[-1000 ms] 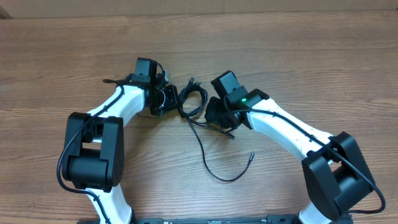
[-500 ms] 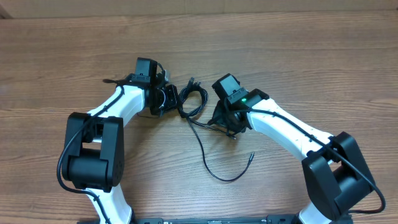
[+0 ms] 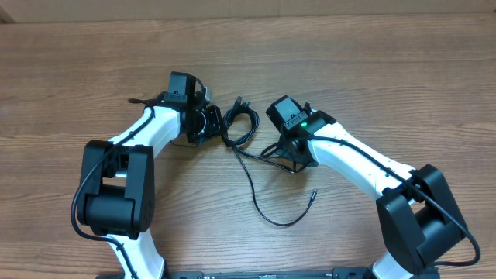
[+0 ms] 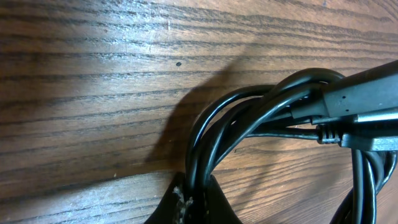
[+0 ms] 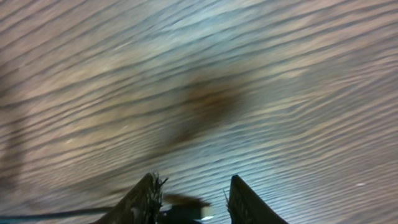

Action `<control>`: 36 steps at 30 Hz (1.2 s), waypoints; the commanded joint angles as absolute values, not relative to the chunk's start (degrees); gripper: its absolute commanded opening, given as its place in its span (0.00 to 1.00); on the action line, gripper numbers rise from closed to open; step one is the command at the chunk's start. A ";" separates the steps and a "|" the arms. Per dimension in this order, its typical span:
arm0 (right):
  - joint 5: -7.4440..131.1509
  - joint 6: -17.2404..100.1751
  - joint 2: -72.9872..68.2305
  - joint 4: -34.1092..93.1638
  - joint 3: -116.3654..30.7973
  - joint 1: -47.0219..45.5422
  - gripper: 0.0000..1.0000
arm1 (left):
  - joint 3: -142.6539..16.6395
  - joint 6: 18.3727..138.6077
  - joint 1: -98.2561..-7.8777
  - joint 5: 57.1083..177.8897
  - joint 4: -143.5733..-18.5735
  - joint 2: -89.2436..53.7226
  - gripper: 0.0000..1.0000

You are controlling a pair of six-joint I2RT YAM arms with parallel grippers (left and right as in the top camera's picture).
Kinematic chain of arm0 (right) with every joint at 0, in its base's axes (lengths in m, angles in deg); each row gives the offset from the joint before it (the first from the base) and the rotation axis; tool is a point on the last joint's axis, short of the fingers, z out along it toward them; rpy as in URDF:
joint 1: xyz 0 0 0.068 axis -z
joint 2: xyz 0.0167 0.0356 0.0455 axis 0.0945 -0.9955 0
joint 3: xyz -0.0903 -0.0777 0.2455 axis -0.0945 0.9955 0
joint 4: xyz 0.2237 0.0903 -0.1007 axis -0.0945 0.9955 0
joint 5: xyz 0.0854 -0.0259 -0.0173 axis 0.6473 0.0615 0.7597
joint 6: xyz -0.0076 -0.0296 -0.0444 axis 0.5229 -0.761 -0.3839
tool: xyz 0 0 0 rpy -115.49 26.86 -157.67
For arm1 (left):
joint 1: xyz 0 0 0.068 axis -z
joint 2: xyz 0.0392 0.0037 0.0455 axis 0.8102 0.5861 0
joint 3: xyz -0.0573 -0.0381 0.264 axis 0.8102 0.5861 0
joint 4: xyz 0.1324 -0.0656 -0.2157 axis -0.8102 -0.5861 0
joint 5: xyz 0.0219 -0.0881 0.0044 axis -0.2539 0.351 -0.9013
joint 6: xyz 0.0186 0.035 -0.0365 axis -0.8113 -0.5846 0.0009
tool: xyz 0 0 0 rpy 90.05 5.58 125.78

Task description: Untangle cables

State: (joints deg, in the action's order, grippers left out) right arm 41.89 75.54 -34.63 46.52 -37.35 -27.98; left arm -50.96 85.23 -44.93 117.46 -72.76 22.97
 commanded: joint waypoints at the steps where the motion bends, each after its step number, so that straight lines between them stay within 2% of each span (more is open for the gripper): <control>1: 35.31 76.05 -33.97 46.87 -37.16 -28.20 0.36 | -50.99 84.69 -44.75 117.72 -72.54 22.34 0.04; 12: 37.45 75.54 -33.97 37.01 -37.16 -28.22 0.36 | -50.99 84.69 -44.75 117.72 -72.52 22.34 0.04; 17: 41.84 75.59 -34.41 36.27 -37.16 -28.22 0.29 | -50.99 84.69 -44.75 117.72 -72.52 22.34 0.04; 25: 50.43 79.04 -36.64 36.18 -36.68 -28.22 0.27 | -51.01 83.55 -44.75 117.98 -72.28 22.34 0.04; 29: 58.15 79.04 -37.64 36.01 -36.65 -28.25 0.27 | -51.12 78.96 -44.75 120.78 -71.71 22.34 0.04; 36: 66.28 79.02 -38.48 36.23 -36.13 -28.38 0.24 | -51.29 62.26 -44.88 137.83 -70.42 22.31 0.08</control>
